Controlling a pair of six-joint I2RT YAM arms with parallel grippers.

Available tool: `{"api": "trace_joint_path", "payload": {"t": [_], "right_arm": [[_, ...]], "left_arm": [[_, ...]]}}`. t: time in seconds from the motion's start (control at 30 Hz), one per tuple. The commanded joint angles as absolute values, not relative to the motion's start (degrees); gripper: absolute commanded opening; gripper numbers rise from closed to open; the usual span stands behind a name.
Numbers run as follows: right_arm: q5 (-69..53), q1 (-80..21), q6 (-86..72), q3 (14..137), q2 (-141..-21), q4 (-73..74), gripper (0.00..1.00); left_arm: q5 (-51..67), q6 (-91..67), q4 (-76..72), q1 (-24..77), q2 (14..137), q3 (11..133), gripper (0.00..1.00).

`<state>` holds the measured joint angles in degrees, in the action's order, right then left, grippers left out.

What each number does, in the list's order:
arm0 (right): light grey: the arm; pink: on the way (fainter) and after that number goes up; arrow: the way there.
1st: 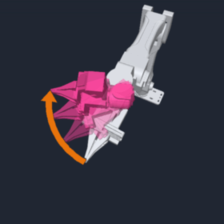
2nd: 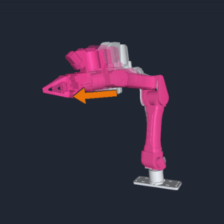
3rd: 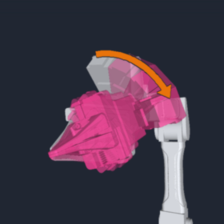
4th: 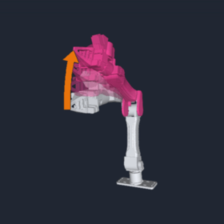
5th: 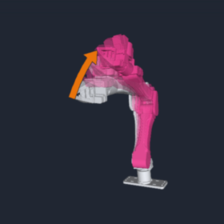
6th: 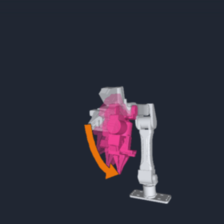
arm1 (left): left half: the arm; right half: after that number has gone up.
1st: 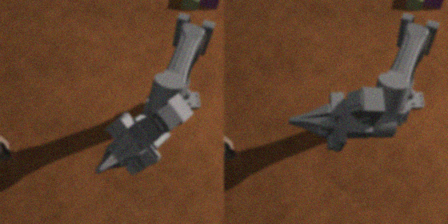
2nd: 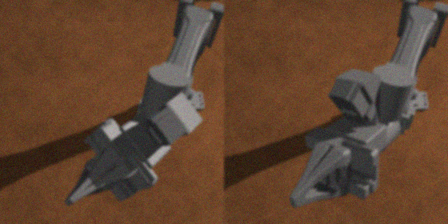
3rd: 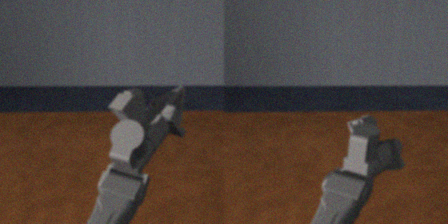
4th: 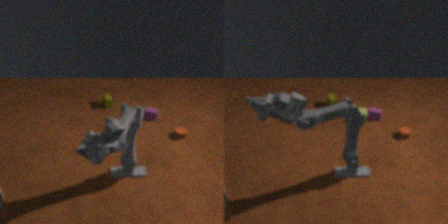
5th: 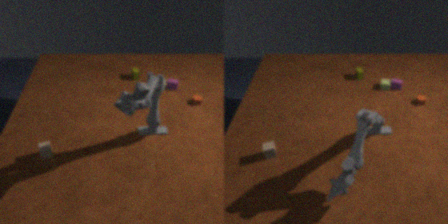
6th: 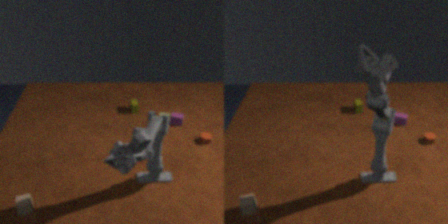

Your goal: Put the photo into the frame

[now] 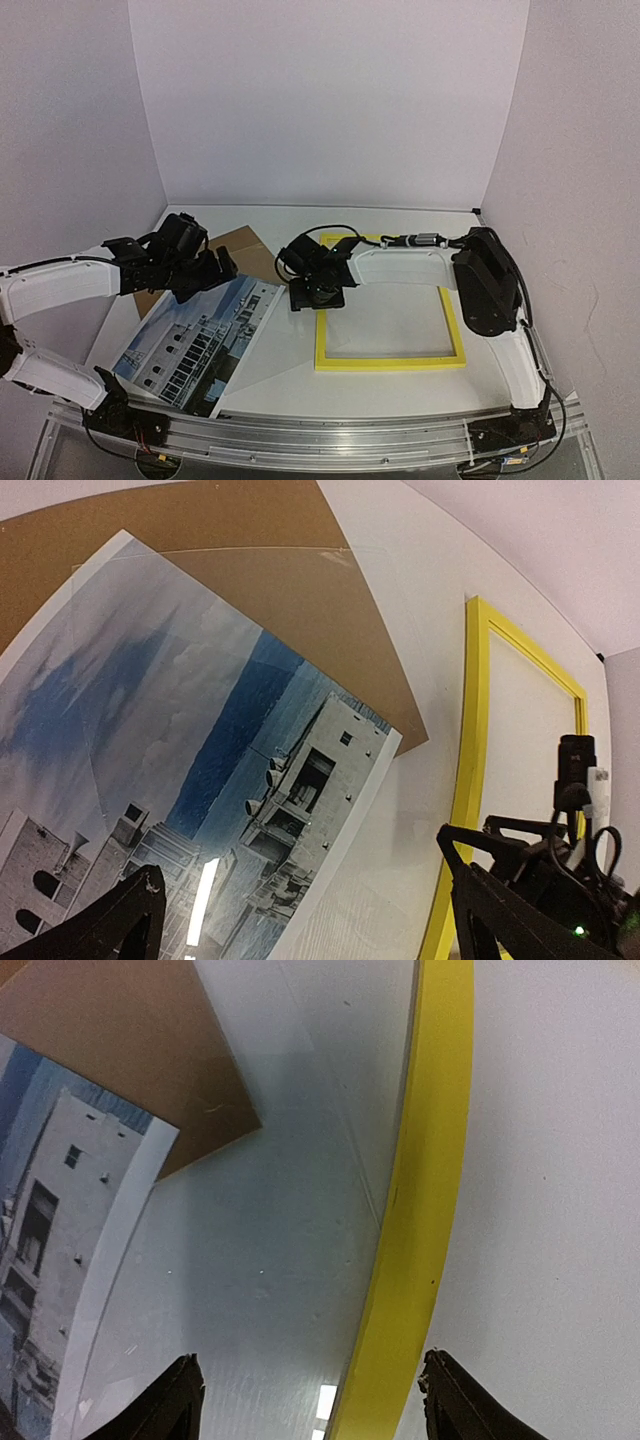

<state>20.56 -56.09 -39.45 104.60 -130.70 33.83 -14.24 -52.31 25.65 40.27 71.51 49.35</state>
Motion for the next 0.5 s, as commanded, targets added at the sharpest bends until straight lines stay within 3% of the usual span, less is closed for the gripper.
{"api": "trace_joint_path", "payload": {"t": [0.0,0.27,0.47], "right_arm": [[24.00,-55.11,-40.77,107.91,-134.33,36.72,0.69],[25.77,-55.30,-41.27,108.11,-136.96,37.32,0.58],[25.44,-55.32,-43.64,107.70,-137.21,37.35,0.29]], "left_arm": [[-15.44,-50.94,25.11,39.90,67.29,47.28,1.00],[-14.41,-50.88,24.83,39.81,66.53,46.52,1.00],[-14.29,-51.91,24.07,39.81,67.03,46.54,1.00]]}}
